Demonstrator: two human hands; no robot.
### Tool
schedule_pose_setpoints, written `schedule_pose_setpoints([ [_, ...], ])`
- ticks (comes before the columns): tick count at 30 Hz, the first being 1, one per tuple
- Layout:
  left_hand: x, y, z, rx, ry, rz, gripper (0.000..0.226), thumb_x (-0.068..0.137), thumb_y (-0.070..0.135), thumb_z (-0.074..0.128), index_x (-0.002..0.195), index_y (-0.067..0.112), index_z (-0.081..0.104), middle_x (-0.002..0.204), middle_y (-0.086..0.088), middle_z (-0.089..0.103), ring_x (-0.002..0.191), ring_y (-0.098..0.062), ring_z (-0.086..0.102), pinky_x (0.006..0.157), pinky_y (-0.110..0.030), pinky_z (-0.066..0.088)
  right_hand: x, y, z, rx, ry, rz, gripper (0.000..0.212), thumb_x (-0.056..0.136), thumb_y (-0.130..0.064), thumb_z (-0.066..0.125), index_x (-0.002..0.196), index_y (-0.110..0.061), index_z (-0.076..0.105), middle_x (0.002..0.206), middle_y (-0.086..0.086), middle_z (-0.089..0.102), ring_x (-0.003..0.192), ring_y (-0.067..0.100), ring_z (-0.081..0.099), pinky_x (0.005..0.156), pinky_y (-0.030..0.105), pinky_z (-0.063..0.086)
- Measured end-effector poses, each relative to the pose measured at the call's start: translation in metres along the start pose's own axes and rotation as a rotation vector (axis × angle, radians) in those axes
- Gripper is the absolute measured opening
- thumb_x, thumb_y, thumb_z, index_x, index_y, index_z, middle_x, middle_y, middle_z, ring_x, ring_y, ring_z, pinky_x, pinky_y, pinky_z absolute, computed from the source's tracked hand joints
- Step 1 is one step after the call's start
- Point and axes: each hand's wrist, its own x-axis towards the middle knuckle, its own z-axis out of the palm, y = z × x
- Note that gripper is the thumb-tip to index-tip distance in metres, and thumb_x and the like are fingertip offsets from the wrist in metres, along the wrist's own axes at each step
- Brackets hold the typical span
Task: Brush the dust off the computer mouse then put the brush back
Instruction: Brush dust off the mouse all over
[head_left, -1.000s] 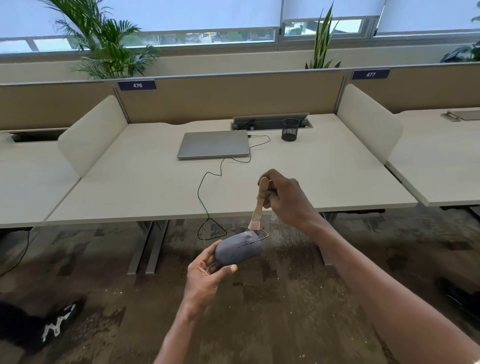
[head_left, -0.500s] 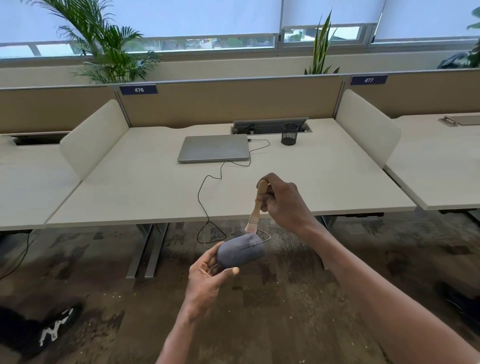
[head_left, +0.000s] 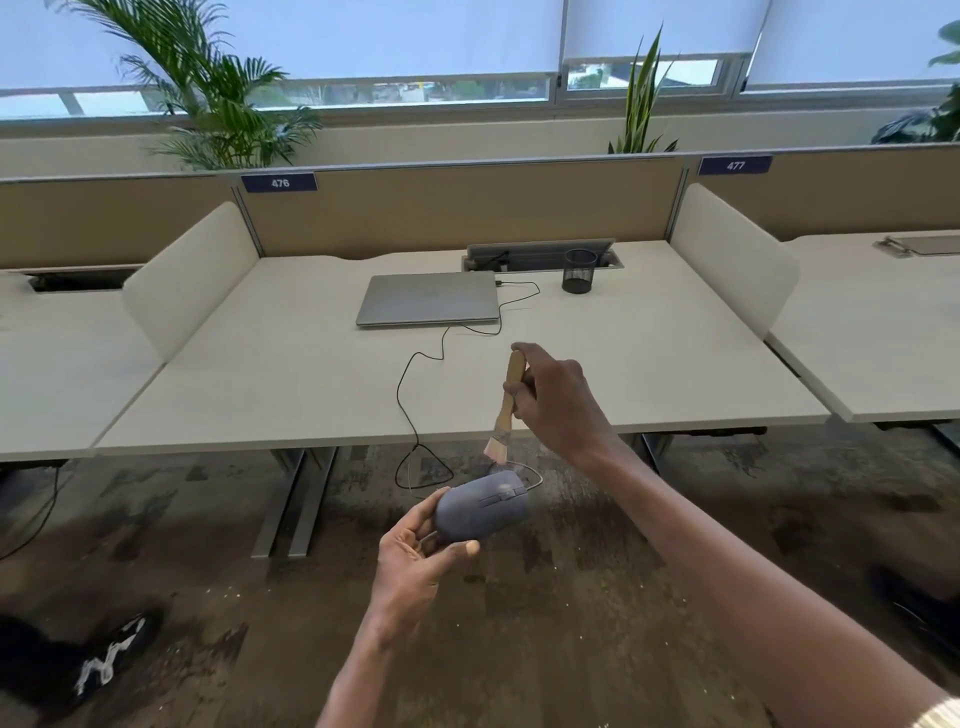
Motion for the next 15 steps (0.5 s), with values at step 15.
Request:
schedule_pose_setpoints([
  [15,-0.002,0.0,0.003,-0.008,-0.013,0.026,0.076,0.068,-0.012,0.084,0.136,0.011,0.06,0.124,-0.009,0.073,0.116,-0.025,0.07,0.094,-0.037,0.059,0.021,-0.026,0.038,-0.22,-0.223,0.203,0.012,0.082,0.0,0.059,0.075,-0.006,0.051,0.086,0.023,0.069,0.078,0.039,0.071,0.07,0.037,0.059],
])
